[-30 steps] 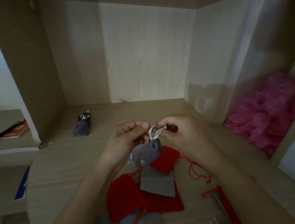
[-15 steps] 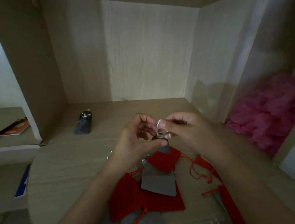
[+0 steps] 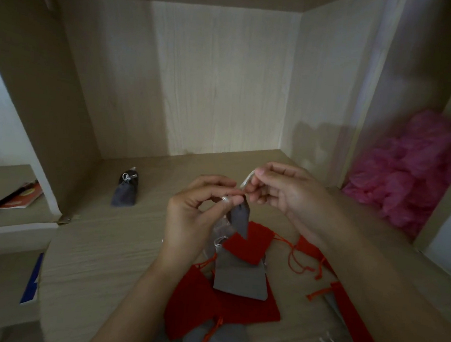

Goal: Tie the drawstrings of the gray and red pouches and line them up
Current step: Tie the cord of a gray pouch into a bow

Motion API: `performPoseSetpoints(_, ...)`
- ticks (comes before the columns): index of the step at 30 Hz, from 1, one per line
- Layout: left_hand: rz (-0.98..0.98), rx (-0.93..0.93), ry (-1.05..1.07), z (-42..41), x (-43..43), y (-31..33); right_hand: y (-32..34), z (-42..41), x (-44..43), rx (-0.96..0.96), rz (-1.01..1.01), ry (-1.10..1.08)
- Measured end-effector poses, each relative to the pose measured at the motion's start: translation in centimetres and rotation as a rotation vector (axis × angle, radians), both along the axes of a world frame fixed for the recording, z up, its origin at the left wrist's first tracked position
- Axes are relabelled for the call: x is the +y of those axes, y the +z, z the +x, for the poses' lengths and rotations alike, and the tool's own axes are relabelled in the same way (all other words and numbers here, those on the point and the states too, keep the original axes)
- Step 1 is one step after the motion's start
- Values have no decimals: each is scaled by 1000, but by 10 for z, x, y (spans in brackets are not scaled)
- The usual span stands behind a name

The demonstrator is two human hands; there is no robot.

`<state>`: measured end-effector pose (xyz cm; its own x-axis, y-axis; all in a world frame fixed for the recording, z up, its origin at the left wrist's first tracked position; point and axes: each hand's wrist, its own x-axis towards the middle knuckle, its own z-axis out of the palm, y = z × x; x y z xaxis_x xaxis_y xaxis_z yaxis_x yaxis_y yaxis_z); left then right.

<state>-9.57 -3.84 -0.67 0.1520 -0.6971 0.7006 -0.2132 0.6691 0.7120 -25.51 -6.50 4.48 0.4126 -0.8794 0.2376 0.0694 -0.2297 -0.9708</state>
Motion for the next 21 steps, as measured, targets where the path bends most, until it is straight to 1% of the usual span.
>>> performPoseSetpoints(3, 104, 104, -76, 0, 1, 4, 0, -1, -5, -162, 154, -20)
performPoseSetpoints(6, 199, 123, -139, -3, 2, 6, -2, 0, -7, -360, 349, 13)
performPoseSetpoints(8, 254, 163, -167, -3, 2, 6, -3, 2, -8, -459, 412, 26)
performPoseSetpoints(9, 280, 191, -188, -2, 2, 6, -3, 2, -8, -470, 404, 34)
performPoseSetpoints(11, 346, 248, -242, -1, 2, 6, -1, -2, -8, -406, 337, 58)
performPoseSetpoints(13, 418, 262, -285, -1, 2, 6, 3, -7, -8, -303, 272, 77)
performPoseSetpoints(18, 514, 150, -373, -2, 3, 3, 3, -9, -7, -163, 189, 114)
performPoseSetpoints(21, 509, 57, -331, 0, 4, 5, 2, -12, -8, -62, 35, 88)
